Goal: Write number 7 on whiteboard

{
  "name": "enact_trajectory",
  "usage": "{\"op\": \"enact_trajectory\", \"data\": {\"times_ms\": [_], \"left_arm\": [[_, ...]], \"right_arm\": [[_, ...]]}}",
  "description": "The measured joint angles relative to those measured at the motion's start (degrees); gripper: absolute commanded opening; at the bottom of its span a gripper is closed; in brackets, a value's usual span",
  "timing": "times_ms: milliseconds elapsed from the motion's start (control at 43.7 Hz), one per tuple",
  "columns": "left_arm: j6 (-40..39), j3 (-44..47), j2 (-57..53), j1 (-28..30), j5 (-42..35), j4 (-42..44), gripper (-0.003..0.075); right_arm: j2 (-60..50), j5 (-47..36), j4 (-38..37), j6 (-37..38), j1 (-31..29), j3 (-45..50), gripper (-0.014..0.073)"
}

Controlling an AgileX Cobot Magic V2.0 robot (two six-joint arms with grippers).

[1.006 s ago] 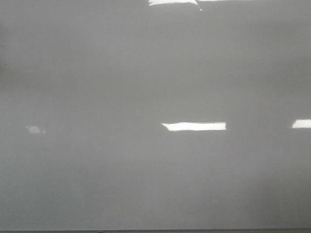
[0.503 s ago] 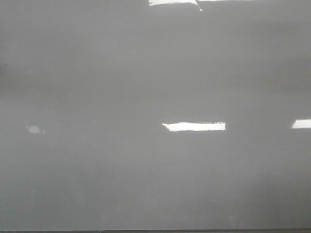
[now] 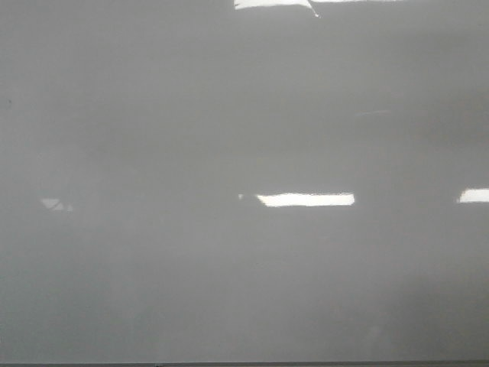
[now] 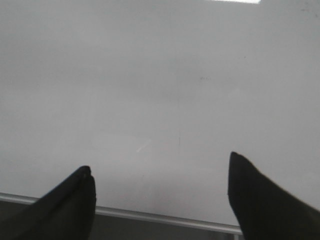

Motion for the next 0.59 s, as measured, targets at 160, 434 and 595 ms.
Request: {"op": "enact_trajectory", "data": {"times_ms": [160, 434, 595], "left_arm": [[9.5, -4.6, -1.4, -6.2, 11.4, -4.9, -0.002], [20.7, -9.0, 2.7, -21.0, 21.1, -10.2, -0.002], [24.7, -9.4, 6.5, -30.2, 21.5, -10.5, -0.002]], "right_arm": [[4.1, 3.8, 0.0, 0.0, 0.0, -2.8, 0.0571], [11.0, 9.0, 1.8, -0.7, 1.8, -6.6, 0.0571], [14.2, 11.1, 2.2, -2.6, 5.2, -8.8, 0.0571]]}}
